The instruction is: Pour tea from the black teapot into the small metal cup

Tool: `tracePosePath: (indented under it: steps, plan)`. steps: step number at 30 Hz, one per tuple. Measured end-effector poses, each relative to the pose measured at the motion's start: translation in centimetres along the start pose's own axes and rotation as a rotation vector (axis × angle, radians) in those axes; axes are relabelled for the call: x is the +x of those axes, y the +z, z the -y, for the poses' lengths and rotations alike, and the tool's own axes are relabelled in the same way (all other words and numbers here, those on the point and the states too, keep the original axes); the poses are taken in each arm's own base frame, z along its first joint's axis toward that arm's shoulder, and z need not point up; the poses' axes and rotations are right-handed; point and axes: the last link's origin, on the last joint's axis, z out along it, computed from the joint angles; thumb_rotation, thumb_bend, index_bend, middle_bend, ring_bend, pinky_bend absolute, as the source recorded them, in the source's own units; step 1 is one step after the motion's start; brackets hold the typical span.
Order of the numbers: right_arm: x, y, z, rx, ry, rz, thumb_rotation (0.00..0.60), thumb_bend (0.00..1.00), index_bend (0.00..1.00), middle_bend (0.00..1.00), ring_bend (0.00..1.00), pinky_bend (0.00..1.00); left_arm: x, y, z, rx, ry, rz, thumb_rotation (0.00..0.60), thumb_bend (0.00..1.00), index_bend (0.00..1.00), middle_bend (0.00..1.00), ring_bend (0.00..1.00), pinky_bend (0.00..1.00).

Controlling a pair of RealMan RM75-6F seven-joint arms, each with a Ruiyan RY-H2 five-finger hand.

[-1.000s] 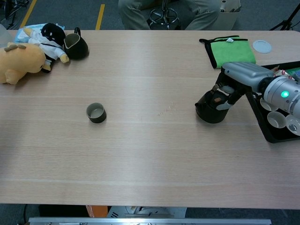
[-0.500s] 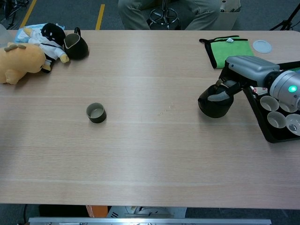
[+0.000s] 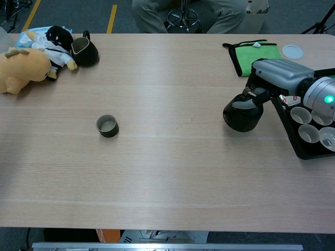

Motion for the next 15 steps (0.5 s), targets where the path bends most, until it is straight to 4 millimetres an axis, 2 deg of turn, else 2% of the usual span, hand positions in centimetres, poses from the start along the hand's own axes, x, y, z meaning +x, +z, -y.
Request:
tracePosePath:
  steps: [6,15]
  plan:
    - [0.06,-0.14,-0.02,0.005,-0.01,-0.014,0.331,0.35,1.0,0.93,0.83,0.08,0.05,0.02,-0.02,-0.004,-0.002,-0.004,0.6,0.29,0.16,0.14,0.11,0.08]
    - [0.6,-0.35,0.02,0.013,-0.039,-0.07,0.373,0.37,1.0,0.93,0.84,0.08,-0.06,0.17,-0.1,-0.013,-0.003,-0.007,0.6,0.29,0.16,0.14,0.11,0.08]
